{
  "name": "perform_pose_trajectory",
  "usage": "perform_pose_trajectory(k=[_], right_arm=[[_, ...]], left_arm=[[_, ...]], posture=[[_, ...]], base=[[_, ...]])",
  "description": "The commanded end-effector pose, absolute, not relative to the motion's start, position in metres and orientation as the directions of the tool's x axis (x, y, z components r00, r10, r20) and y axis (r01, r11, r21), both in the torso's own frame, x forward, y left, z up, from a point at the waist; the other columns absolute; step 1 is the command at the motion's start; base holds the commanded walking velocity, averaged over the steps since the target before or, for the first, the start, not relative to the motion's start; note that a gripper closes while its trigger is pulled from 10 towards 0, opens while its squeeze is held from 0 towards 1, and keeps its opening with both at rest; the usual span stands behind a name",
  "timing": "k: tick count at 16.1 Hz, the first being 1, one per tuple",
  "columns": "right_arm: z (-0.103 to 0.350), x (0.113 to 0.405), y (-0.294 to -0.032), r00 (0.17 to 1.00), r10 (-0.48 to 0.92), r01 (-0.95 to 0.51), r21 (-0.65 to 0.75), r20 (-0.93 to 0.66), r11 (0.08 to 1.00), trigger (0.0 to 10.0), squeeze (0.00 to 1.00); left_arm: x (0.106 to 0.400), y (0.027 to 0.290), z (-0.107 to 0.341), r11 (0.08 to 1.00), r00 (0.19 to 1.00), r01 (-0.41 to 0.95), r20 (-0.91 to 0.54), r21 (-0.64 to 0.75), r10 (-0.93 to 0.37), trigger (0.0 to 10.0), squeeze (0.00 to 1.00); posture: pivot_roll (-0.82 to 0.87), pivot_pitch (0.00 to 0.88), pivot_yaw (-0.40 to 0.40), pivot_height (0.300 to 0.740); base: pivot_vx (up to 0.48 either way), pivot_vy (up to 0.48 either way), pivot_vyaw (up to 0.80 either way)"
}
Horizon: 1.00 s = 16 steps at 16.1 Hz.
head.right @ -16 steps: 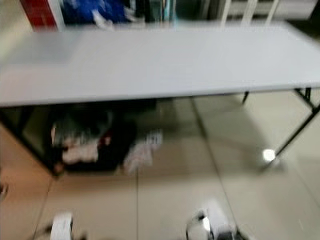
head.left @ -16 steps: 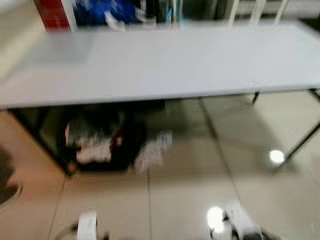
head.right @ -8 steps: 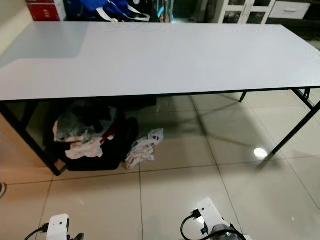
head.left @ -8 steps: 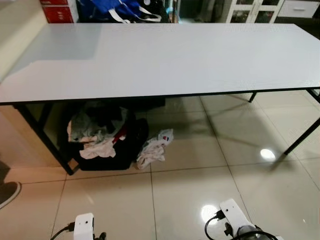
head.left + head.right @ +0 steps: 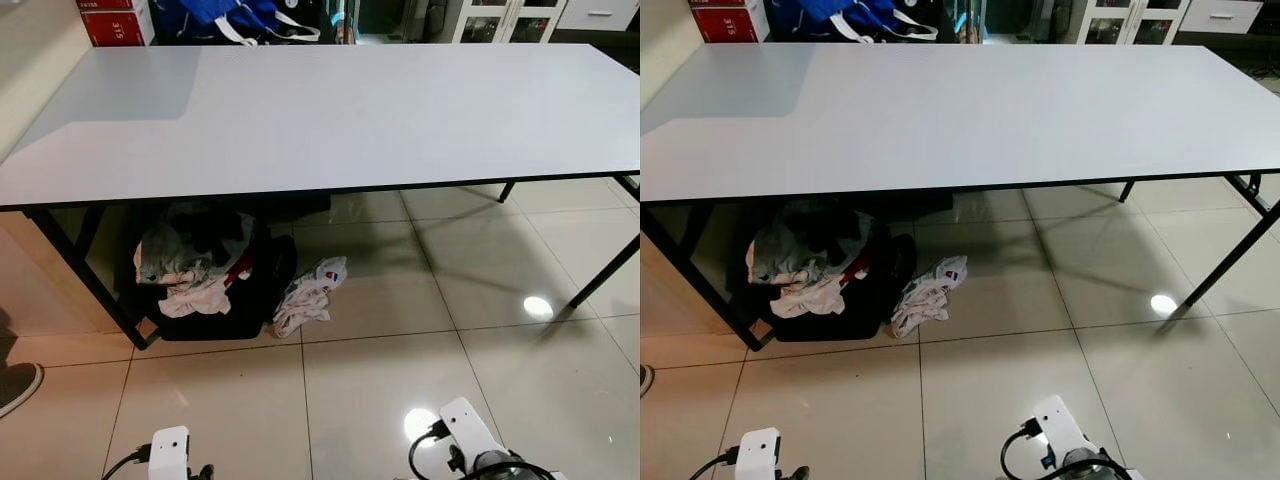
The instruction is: Setting the table
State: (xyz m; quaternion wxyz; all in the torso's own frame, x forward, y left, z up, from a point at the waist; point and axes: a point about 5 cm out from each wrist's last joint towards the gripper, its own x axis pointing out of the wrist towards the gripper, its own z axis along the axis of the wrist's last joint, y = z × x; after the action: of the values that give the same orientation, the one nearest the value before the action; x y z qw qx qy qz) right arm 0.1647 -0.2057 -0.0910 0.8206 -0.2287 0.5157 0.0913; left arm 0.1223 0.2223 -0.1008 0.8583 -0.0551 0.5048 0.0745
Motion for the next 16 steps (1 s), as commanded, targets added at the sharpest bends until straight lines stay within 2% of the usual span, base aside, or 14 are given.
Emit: perform_pose_trajectory(k=[1,12,16], right_arm=[[-0.089,0.169,-0.206,0.456,-0.091,-0.385,-0.288,-0.885,0.877,10.0,0.0],[-0.087,0.175,-0.206,0.462,-0.094,-0.393,-0.299,-0.882,0.87,10.0,0.0],[-0.089,0.164,-0.218,0.45,-0.114,-0.386,-0.308,-0.886,0.87,10.0,0.0]], left_arm=[[0.123,0.221,-0.101,0.987,0.477,-0.163,-0.876,-0.011,0.069,10.0,0.0],[0.124,0.223,-0.1,0.982,0.484,-0.188,-0.872,-0.017,0.077,10.0,0.0],[0.121,0.221,-0.102,0.981,0.471,-0.194,-0.879,-0.024,0.071,10.0,0.0]], posture=[[-0.11,0.018,0.006,0.74],[-0.08,0.047,-0.023,0.74],[-0.08,0.049,-0.029,0.74]], base=[[0.0,0.0,0.0],[0.0,0.0,0.0],[0.0,0.444,0.0]])
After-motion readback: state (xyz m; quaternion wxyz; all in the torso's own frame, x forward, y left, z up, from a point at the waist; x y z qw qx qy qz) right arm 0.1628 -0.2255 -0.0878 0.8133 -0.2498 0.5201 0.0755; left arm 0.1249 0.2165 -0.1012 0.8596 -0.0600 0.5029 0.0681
